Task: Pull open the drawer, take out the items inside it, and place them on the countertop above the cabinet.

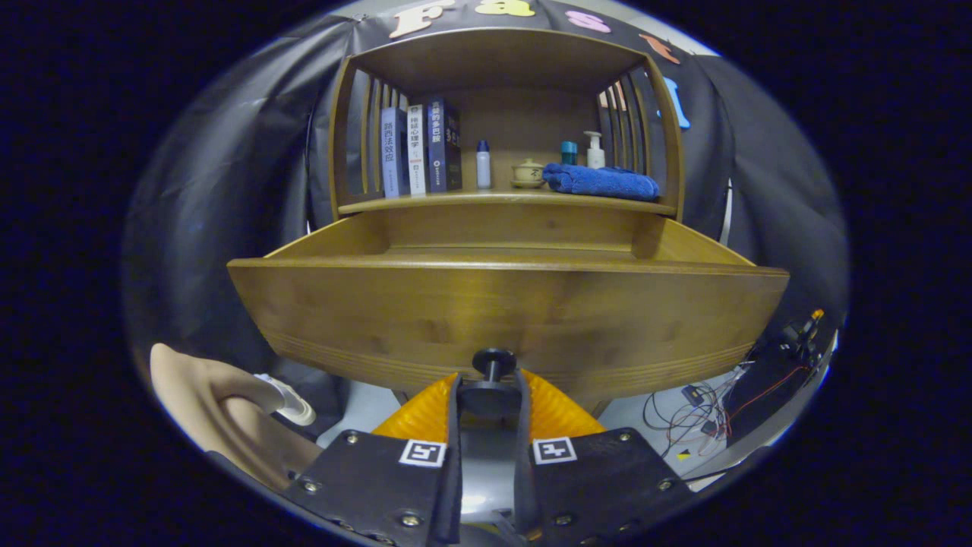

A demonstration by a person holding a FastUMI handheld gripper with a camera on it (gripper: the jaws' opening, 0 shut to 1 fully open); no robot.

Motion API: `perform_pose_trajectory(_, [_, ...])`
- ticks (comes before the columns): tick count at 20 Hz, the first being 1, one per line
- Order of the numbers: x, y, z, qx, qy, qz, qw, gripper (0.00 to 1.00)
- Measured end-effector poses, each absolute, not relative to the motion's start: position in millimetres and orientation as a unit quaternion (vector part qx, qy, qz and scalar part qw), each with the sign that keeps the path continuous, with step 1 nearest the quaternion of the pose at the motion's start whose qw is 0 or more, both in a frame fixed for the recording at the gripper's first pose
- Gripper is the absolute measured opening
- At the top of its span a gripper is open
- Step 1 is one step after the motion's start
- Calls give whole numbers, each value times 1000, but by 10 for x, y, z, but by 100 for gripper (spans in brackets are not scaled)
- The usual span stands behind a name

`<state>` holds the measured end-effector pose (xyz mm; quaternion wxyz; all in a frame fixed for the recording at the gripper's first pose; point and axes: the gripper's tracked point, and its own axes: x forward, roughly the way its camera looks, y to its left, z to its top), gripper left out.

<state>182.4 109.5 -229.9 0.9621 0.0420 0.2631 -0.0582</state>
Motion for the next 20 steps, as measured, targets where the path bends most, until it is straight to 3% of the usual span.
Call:
perform_pose_trajectory(6, [1803,1117,-2312,12,252,-52,966,28])
perform_pose_trajectory(12, [1636,1114,-2337,13,256,-46,966,45])
perform_pose_trajectory(20, [1508,1152,-1715,-13,175,-20,984,45])
